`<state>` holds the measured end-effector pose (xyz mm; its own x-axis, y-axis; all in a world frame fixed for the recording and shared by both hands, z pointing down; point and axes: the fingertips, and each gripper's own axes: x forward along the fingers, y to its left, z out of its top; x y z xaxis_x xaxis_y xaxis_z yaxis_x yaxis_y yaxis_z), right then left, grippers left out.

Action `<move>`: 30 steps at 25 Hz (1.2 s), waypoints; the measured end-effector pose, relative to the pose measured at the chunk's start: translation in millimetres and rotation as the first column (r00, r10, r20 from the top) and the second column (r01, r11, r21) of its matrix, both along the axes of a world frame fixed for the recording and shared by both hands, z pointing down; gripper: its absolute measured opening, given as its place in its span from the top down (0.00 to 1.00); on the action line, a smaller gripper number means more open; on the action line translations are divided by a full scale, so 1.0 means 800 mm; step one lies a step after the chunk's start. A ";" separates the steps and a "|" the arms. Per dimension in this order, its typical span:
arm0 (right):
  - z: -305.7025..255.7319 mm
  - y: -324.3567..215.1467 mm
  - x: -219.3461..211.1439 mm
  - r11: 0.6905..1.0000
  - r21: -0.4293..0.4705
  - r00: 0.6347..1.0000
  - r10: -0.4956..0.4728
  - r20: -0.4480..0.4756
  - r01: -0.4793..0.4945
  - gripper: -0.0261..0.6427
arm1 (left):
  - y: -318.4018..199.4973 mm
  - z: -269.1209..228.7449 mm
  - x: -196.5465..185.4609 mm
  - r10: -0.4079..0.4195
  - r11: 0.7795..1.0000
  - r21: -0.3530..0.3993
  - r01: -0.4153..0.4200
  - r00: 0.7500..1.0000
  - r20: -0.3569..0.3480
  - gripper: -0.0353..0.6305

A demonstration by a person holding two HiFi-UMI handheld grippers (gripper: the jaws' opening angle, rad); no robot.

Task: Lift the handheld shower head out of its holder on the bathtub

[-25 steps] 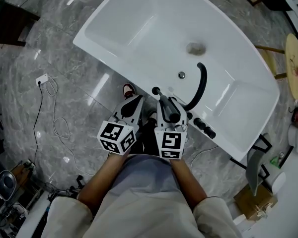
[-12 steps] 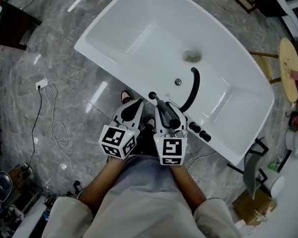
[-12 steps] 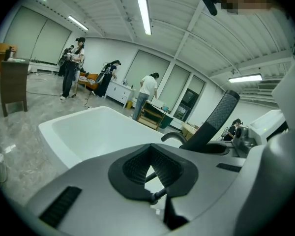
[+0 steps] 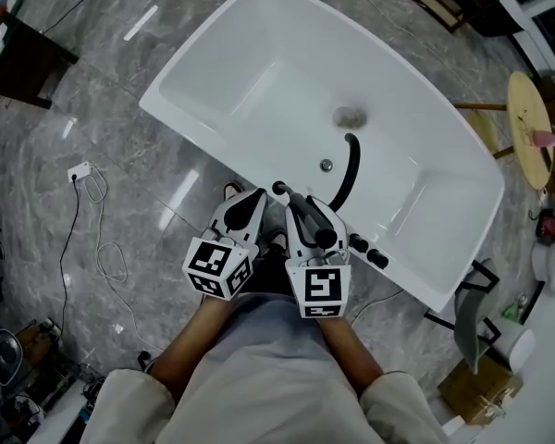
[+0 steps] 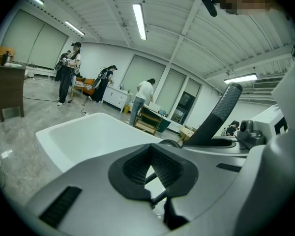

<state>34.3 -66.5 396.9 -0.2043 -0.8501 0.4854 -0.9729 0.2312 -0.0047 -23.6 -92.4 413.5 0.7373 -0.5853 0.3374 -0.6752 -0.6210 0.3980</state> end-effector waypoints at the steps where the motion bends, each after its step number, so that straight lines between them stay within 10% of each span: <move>1: -0.004 0.001 0.001 1.000 0.005 1.000 0.000 0.002 0.000 0.75 | 0.001 -0.002 0.001 0.000 1.000 0.000 0.000 1.000 -0.005 0.94; 30: -0.104 0.030 -0.002 0.986 0.109 0.987 -0.134 0.084 0.124 0.75 | 0.030 -0.073 0.000 0.019 0.995 0.097 -0.013 0.998 -0.064 0.94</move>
<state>32.9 -42.4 314.0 -0.3547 -0.8581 0.3714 -0.9315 0.3585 -0.0612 -24.0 -68.8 354.8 0.7653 -0.6007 0.2312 -0.6396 -0.6694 0.3779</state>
